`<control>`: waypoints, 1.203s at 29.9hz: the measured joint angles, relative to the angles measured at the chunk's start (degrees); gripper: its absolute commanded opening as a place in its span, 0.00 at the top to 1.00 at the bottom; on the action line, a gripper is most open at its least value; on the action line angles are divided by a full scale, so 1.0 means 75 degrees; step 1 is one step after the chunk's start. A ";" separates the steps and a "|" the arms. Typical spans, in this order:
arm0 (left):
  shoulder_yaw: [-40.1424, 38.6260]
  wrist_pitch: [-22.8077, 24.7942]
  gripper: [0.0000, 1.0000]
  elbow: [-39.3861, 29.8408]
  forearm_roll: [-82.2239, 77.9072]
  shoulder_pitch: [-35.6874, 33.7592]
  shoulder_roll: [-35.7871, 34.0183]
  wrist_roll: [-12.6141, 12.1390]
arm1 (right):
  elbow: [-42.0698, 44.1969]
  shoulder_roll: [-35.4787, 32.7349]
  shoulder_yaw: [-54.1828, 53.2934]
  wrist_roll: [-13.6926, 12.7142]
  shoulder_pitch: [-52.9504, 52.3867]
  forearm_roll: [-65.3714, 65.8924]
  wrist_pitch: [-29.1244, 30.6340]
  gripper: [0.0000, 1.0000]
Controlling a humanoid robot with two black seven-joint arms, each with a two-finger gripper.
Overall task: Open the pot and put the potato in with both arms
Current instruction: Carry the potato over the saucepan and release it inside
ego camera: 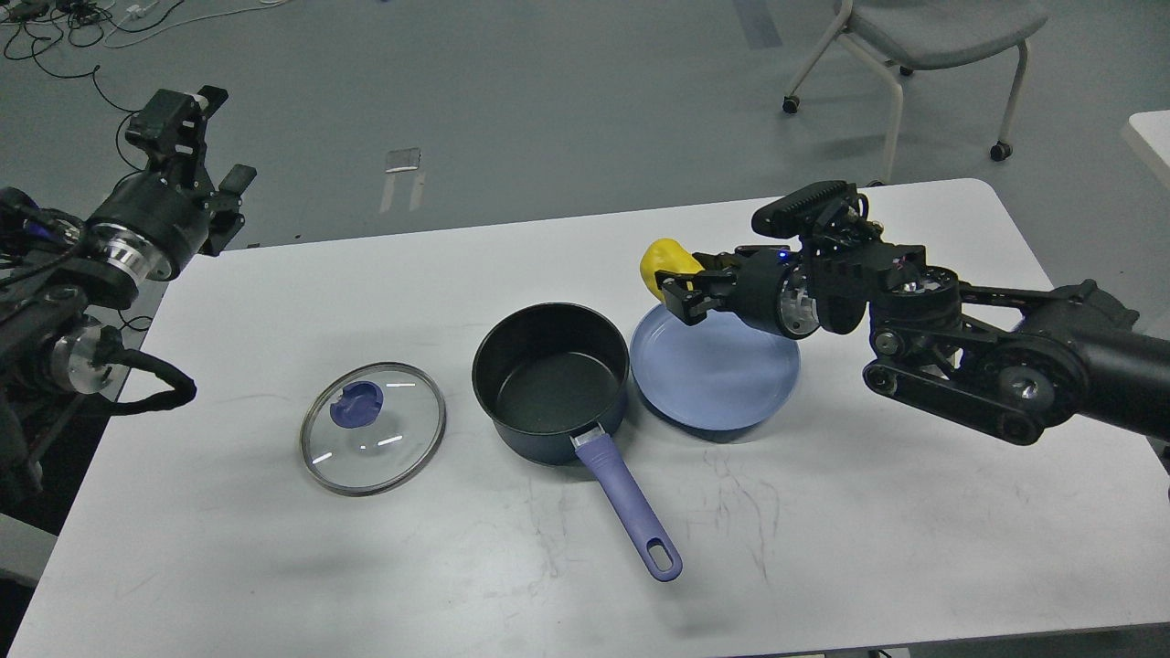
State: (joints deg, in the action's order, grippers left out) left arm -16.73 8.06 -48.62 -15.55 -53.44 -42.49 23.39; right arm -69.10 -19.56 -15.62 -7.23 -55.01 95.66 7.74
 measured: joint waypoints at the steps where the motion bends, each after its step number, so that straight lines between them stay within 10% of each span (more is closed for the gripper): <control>1: 0.0000 0.0001 0.02 -0.0002 0.0000 0.0000 0.0004 0.0002 | -0.0004 0.0167 0.0009 -0.0035 -0.0108 -0.0022 0.0025 0.64; 10: -0.0006 0.0004 0.02 0.0005 0.0000 -0.0009 -0.0054 0.0009 | 0.0552 0.2065 0.0081 -0.0536 -0.0400 -0.0168 0.0402 0.61; 13: -0.0008 0.0004 0.02 0.0004 0.0000 -0.0011 -0.0086 0.0010 | 0.0672 0.2305 0.0375 -0.0578 -0.0377 -0.0216 0.0473 0.42; 15: -0.0008 0.0004 0.02 0.0003 0.0001 -0.0012 -0.0098 0.0010 | 0.0712 0.2353 0.0568 -0.0590 -0.0363 -0.0327 0.0489 0.06; 36: -0.0312 0.0230 0.02 -0.0020 0.0237 -0.0387 0.0084 -0.0028 | 0.0702 0.1691 -0.2187 -0.0485 -0.0491 -0.3509 0.0387 0.00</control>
State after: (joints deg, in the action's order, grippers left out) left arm -19.07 9.79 -48.78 -13.77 -56.34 -41.86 23.18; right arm -63.84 -6.88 -32.03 -10.87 -58.70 69.34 10.64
